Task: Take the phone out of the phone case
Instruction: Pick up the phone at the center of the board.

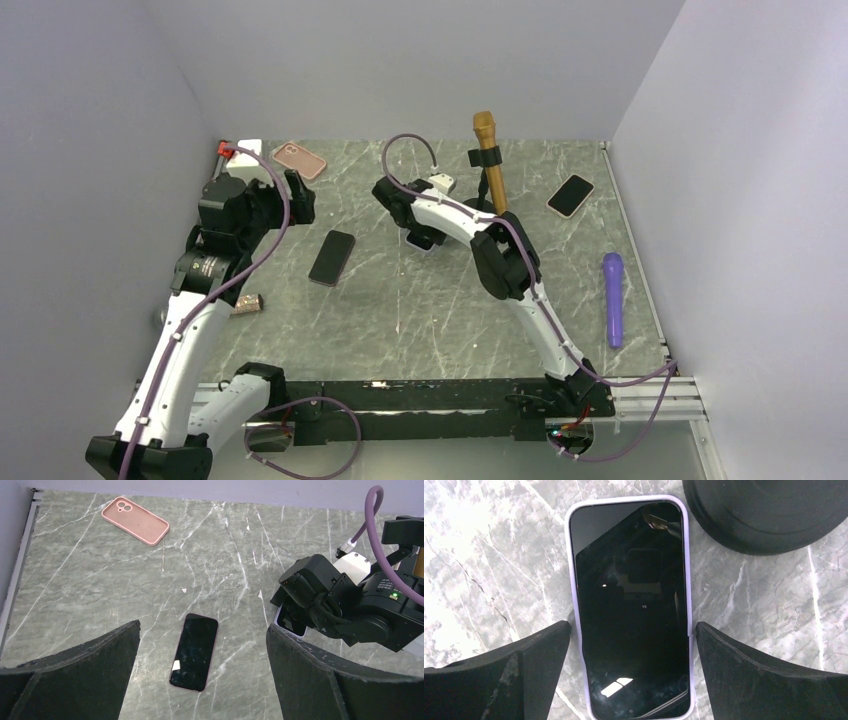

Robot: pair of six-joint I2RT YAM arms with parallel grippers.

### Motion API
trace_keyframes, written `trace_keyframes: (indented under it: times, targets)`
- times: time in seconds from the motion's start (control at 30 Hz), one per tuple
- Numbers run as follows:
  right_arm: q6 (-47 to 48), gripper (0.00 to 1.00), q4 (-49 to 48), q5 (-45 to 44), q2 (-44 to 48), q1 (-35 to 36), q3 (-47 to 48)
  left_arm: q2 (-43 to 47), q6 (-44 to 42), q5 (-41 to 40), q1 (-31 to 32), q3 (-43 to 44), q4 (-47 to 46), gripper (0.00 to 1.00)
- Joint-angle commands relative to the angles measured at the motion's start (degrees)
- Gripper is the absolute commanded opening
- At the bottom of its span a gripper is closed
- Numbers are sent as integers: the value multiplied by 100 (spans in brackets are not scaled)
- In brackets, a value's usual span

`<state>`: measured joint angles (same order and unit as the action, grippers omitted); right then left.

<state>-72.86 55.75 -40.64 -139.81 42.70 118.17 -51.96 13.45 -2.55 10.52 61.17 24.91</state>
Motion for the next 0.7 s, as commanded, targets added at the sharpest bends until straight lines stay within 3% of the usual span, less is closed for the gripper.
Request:
trace_keyframes:
  times: [0.0,0.13,0.27,0.43,0.57,0.67]
  targets:
    - [45,100,-304,395,-115,-124,-165,-3,111,199,-24,9,-234,99]
    - [62,95,-479,514,-40,-125,-461,-15,84,158,-24,-21,-248,99]
    - [556,74,-850,679,145,-125,-848,-69,55,122,-15,-48,-280,99]
    - [2035,57,-1835,1153,656,-105,-1557,-112,-37,-1,-24,-37,-239,99]
    - [3016,25,-2562,1331,1321,-85,-2167,-88,-125,-267,-24,-130,-328,99]
    - [3703,12,-3183,1425,1878,21,-2589,-181,-115,-274,-24,-105,-287,99]
